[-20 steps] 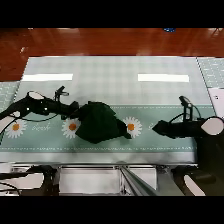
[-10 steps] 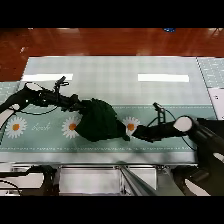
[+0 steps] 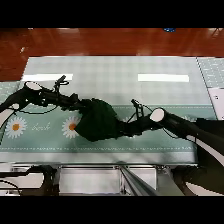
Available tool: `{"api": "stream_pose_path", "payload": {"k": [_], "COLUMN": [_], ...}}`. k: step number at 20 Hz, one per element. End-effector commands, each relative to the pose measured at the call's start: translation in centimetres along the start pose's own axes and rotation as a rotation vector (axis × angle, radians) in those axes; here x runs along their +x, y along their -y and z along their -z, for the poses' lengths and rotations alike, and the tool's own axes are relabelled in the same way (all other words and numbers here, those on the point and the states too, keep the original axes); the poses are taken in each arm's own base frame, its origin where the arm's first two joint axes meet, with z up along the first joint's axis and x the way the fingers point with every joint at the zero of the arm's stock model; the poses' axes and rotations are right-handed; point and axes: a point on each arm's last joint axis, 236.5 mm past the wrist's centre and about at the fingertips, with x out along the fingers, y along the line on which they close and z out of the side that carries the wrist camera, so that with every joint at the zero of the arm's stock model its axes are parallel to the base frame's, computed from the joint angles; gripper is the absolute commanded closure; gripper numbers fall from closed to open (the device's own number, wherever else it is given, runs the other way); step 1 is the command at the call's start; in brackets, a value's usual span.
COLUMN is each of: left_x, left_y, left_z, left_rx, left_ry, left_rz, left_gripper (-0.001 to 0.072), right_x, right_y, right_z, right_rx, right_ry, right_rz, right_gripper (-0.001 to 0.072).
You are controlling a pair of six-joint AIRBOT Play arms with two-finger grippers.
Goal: Fold the shirts.
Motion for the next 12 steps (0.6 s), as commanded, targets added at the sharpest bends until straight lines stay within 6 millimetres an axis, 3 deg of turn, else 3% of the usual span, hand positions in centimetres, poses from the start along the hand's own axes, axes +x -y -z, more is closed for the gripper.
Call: {"api": "stream_pose_path", "payload": {"k": [1,3,4,6,8,9,10,12], "left_x": [-1.1,-4.2,-6.8,-13.3,-21.8,-25.9,-29.7,-35.1], "left_y": [0.4,2.1,3.8,8.3,14.0,17.4,21.0,27.7], "left_z": [-0.8,-2.7,-4.4,-8.3,-12.6,-13.6,-13.6,-11.5], "left_rx": [0.009,0.051,0.073,0.138,0.251,0.3,0.366,0.545], "left_ry": [0.011,0.057,0.117,0.311,0.594,0.708,0.799,0.908], "left_rz": [0.015,0.047,0.077,0.148,0.18,0.204,0.216,0.214], "left_gripper": [0.0686,0.0686,0.0686,0.0686,0.0686,0.0686,0.0686,0.0686], "right_x": [-0.9,-5.1,-8.4,-17.7,-29.1,-34.9,-39.8,-46.3], "right_y": [-2.3,-2.1,-1.7,-2.3,-7.4,-10.6,-13.5,-17.9], "right_z": [-1.0,-3.4,-5.4,-10.4,-14.8,-15.6,-15.1,-12.5], "right_rx": [-0.142,-0.226,-0.254,-0.306,-0.374,-0.421,-0.483,-0.597], "right_ry": [-0.025,0.014,0.073,0.29,0.617,0.762,0.87,0.995], "right_rz": [-0.015,0.063,0.127,0.234,0.209,0.185,0.174,0.187], "right_gripper": [0.0685,0.0686,0.0686,0.0686,0.0687,0.0687,0.0687,0.0687]}}
